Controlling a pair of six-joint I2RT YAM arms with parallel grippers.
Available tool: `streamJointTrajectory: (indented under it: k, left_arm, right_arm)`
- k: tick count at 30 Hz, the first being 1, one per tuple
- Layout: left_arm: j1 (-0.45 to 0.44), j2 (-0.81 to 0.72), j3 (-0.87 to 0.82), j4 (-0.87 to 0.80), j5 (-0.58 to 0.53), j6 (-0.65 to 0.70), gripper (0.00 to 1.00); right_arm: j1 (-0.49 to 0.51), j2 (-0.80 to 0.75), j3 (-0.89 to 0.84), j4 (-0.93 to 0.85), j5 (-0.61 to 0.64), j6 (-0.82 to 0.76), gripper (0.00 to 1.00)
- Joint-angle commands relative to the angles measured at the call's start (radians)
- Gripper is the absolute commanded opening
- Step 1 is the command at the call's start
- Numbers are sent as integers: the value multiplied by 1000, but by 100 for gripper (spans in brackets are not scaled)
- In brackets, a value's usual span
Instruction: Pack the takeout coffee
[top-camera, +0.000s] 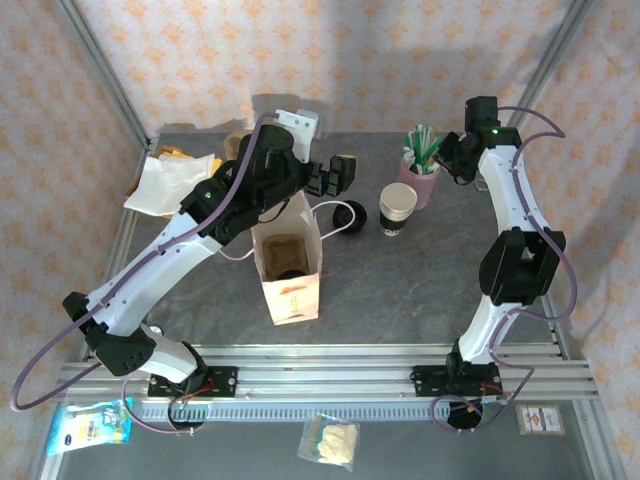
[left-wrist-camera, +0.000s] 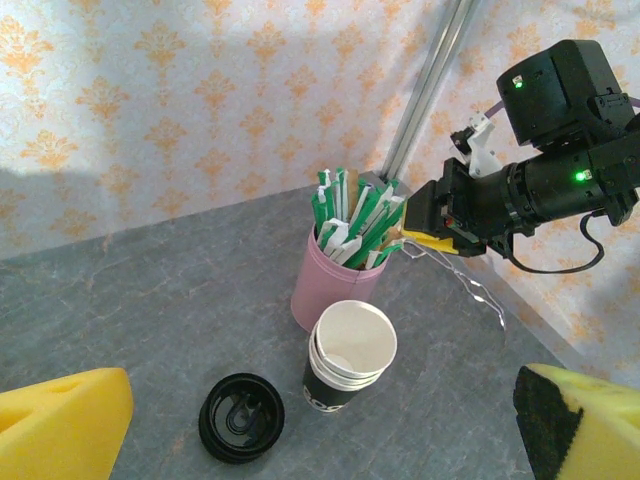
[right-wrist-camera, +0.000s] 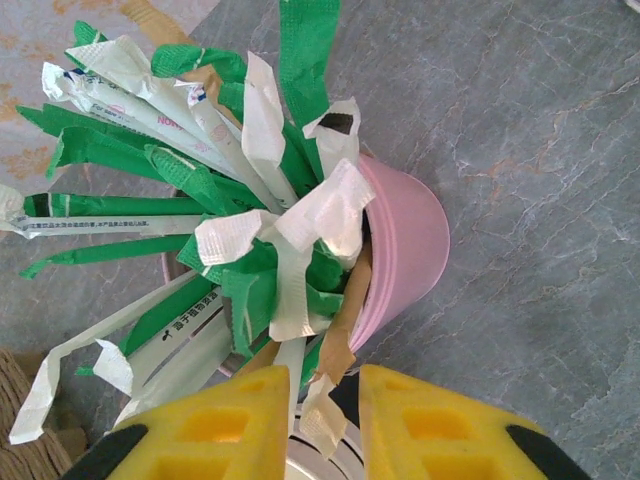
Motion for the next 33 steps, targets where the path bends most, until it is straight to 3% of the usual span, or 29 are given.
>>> streamJointTrajectory:
  k: [1,11,24,33]
  left_arm:
    - [-4,9,5,26,-4,22,99]
    - [-3,12,2,20,0,19,99]
    - [-3,-14,-12,22,-3,5,99]
    - [-3,-27,-30,16,-4,4,99]
  right_arm:
    - [4,21,47,5,37,-10,19]
    - [15,7,57,-14,65,-13,0]
    - [18,-35,151,-89,94,-11,0]
    - [18,-20,135,-92,79,-23,15]
